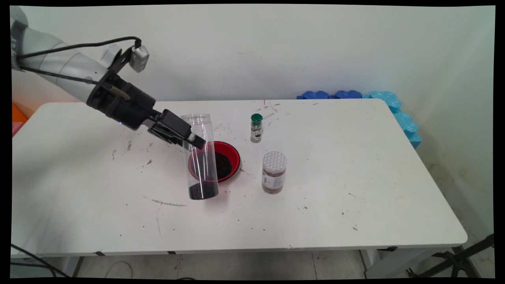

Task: Pour the black seasoning powder in the red bowl

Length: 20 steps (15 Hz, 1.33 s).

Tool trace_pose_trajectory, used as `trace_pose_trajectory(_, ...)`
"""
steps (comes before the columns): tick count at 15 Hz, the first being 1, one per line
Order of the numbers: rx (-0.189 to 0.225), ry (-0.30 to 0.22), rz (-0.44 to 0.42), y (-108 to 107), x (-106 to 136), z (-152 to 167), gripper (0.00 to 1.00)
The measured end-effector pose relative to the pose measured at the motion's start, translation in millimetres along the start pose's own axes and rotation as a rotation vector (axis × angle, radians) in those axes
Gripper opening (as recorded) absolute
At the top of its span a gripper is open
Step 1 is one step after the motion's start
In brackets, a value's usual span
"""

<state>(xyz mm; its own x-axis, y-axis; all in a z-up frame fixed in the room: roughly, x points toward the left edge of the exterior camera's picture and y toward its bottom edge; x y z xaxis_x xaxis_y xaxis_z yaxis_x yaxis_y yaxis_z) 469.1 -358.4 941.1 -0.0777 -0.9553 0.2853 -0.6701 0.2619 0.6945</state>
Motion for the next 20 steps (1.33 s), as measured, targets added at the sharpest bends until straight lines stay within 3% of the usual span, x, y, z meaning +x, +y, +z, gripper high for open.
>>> trace_pose_trajectory(10, -0.007, -0.011, -0.397, -20.5, -4.7, 5.9, 0.00)
trace_pose_trajectory(20, -0.048, 0.000, -0.842, -45.4, -8.9, 12.6, 0.00)
